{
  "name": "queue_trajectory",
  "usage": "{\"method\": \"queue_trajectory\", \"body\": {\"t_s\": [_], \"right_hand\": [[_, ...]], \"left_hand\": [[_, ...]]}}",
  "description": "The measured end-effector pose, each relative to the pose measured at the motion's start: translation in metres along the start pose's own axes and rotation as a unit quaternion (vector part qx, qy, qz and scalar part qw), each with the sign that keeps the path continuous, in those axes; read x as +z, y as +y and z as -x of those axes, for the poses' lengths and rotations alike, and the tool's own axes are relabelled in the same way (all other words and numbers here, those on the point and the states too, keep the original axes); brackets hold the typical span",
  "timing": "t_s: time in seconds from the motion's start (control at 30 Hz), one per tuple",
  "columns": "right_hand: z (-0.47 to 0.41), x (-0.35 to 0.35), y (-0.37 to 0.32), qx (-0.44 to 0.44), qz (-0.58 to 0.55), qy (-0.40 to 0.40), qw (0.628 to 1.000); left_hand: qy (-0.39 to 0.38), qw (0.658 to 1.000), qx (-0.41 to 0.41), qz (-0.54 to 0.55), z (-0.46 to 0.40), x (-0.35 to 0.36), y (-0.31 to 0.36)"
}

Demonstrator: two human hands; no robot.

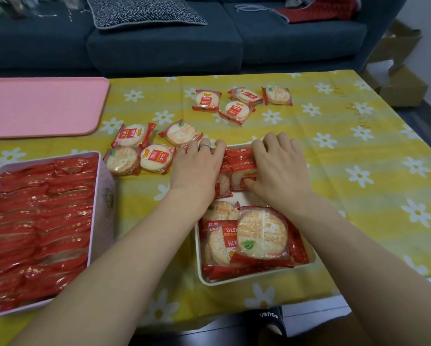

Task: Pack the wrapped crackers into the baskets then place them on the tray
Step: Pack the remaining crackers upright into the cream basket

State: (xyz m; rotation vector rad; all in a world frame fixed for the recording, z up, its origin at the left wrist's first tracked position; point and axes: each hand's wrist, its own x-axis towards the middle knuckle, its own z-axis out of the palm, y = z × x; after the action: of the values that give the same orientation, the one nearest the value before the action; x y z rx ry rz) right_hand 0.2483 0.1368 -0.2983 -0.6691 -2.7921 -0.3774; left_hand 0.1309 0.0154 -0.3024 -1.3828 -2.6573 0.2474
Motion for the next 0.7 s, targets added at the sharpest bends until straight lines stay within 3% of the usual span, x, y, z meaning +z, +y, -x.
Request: {"method": "queue_trajectory", "body": {"t_s": [0.23, 0.43, 0.7], "right_hand": [[0.001, -0.002, -0.008, -0.009, -0.063, -0.019, 0.998], [-0.001, -0.006, -0.006, -0.001, -0.037, -0.037, 0.999], [0.005, -0.020, -0.013, 0.003, -0.192, -0.094, 0.977]], "left_hand": [[0.011, 1.000, -0.009, -0.001, 0.001, 0.002, 0.001], [0.012, 1.000, -0.010, 0.002, 0.002, 0.003, 0.002], [0.009, 1.000, -0.007, 0.008, 0.000, 0.006, 0.000]]}}
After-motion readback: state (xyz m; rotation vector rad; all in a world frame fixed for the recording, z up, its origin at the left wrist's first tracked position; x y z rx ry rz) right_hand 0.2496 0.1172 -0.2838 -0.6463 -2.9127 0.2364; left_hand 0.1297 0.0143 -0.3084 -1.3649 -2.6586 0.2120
